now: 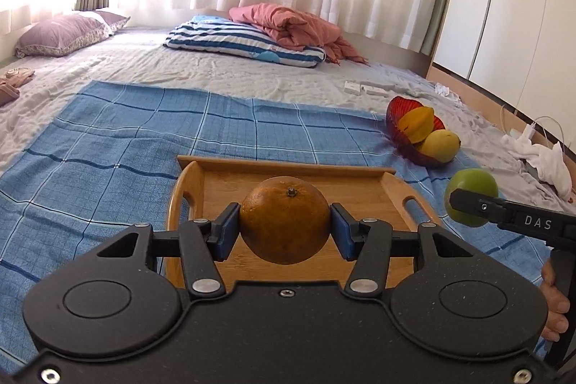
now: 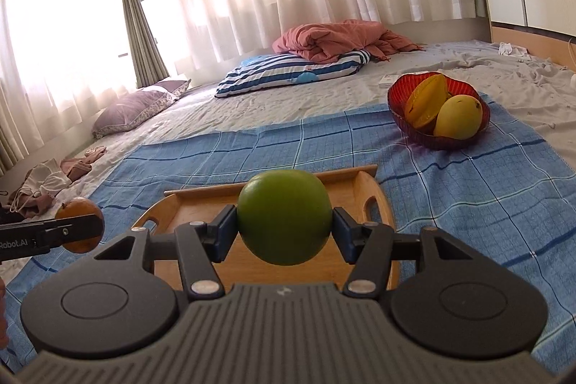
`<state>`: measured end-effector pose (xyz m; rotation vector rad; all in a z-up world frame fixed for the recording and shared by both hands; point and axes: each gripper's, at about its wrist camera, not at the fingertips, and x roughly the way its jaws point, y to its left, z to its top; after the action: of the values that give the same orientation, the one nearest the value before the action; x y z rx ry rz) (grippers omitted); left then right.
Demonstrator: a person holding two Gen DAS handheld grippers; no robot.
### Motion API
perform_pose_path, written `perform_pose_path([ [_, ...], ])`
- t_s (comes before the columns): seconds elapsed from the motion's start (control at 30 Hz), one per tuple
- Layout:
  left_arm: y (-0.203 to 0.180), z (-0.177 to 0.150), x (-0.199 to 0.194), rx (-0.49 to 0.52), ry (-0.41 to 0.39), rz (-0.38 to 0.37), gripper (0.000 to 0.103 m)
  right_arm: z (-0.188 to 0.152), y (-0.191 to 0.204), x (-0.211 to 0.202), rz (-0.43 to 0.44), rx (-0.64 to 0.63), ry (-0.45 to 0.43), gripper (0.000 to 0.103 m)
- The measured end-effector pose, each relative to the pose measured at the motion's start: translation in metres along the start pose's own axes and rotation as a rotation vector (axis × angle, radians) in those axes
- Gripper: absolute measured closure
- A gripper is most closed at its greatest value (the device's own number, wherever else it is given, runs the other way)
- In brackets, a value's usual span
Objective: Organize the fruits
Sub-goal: 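Lift the small orange with the left tool while the right tool carries the green apple over the tray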
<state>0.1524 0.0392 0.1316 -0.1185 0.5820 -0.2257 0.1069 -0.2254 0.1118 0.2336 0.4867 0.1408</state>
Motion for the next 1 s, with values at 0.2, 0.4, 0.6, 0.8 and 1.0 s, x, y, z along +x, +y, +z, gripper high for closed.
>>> perform_pose_path([
  [0.2, 0.018, 0.022, 0.057, -0.053, 0.067, 0.016, 0.052, 0.029, -0.006, 0.044, -0.004, -0.01, 0.072, 0.043],
  [0.4, 0.029, 0.038, 0.115, -0.062, 0.138, 0.053, 0.052, 0.043, -0.013, 0.101, -0.032, 0.006, 0.174, 0.043],
  [0.6, 0.034, 0.048, 0.159, -0.022, 0.192, 0.108, 0.052, 0.043, -0.017, 0.153, -0.097, -0.032, 0.263, 0.043],
  [0.8, 0.039, 0.048, 0.188, -0.013, 0.223, 0.14, 0.052, 0.043, -0.015, 0.192, -0.143, -0.061, 0.305, 0.044],
  [1.0, 0.051, 0.048, 0.208, -0.063, 0.242, 0.147, 0.052, 0.04, -0.018, 0.216, -0.175, -0.037, 0.312, 0.044],
])
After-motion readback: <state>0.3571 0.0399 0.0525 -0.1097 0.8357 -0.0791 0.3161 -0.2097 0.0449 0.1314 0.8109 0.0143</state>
